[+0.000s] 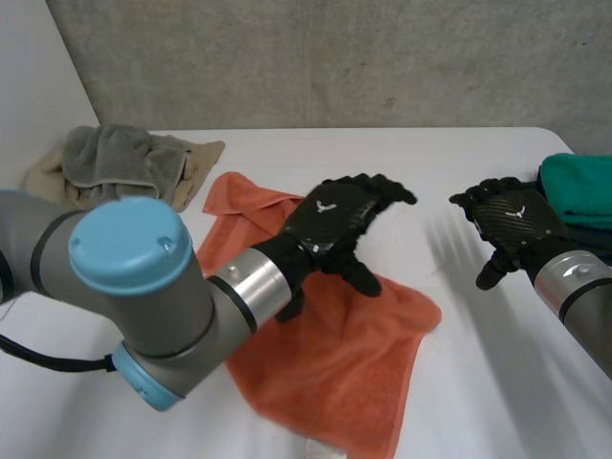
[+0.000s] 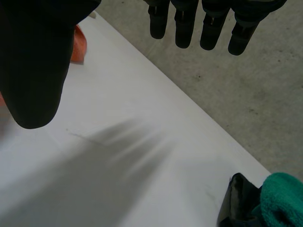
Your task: Fold the laundry.
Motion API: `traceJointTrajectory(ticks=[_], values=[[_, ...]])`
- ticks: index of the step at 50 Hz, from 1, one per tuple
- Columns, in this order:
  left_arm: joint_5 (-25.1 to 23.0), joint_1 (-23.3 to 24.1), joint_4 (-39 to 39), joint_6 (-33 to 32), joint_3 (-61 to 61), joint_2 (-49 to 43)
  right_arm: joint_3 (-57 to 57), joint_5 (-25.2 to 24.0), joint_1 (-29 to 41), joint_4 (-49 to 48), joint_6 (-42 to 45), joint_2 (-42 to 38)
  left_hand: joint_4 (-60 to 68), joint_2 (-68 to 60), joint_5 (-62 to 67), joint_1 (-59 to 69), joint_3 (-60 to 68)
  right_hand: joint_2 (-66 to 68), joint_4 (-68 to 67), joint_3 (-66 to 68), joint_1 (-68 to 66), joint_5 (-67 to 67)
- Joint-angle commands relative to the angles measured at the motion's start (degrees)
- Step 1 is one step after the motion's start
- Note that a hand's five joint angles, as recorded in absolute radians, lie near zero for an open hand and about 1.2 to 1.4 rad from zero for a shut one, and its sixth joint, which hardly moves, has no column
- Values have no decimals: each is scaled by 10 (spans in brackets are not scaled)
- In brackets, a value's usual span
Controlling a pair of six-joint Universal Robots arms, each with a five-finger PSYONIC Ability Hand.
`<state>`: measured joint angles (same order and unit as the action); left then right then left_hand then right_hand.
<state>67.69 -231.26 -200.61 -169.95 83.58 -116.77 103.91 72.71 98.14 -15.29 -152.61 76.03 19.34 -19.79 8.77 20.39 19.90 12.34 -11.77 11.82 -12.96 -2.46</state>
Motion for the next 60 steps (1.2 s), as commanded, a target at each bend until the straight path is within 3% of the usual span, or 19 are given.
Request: traceJointTrajectory(ticks=[1,7,12,17,24,28,29,30,33,42,47,54,55,58,60], values=[[-3,-129,21,-58,-32,55,-3,2,7,41,1,1,1,3,7,-9,-4,-23,18,-18,30,25],[-5,-193,30,-146,-60,48,-6,1,70,126,-8,26,0,5,5,-11,-6,-23,18,-18,30,25],[-10,-235,60,-209,-94,-19,0,-2,134,183,-27,32,1,3,7,-9,-4,-23,18,-18,30,25],[-35,-254,81,-237,-129,-85,-5,14,181,154,-28,11,1,3,7,-9,-4,-23,18,-18,30,25],[-40,-251,100,-241,-149,-128,-40,82,209,79,-18,-78,10,-5,15,-1,4,39,-45,45,-33,-38],[-38,-246,101,-233,-145,-123,-77,106,218,61,-14,-130,10,-5,15,-1,4,234,-240,239,-228,-233],[-36,-244,102,-232,-140,-115,-94,113,219,61,-9,-143,10,-5,15,-1,4,576,-582,581,-570,-575],[-36,-244,102,-232,-136,-109,-100,115,220,59,-7,-146,10,-5,15,-1,4,676,-681,681,-669,-674],[-32,-240,107,-231,-114,-82,-115,118,222,55,-1,-142,10,-5,15,-1,4,677,-682,682,-670,-675],[34,-208,163,-195,-38,13,-79,95,285,63,-24,-37,8,-3,14,-3,2,677,-682,682,-670,-675],[73,-207,163,-183,-3,58,-47,46,387,159,-46,-39,5,0,10,-6,-1,677,-682,682,-670,-675],[83,-209,168,-181,2,74,-77,-42,439,235,-142,-40,3,2,9,-8,-3,677,-682,682,-670,-675],[83,-209,168,-182,3,74,-86,-55,440,236,-153,-40,3,2,9,-8,-3,434,-440,439,-428,-433],[83,-207,169,-182,4,73,-107,-56,433,236,-160,-37,3,2,9,-8,-3,-23,18,-18,30,25],[83,-205,174,-182,8,73,-121,-43,421,237,-161,-33,3,2,9,-8,-3,-23,18,-18,30,25]])
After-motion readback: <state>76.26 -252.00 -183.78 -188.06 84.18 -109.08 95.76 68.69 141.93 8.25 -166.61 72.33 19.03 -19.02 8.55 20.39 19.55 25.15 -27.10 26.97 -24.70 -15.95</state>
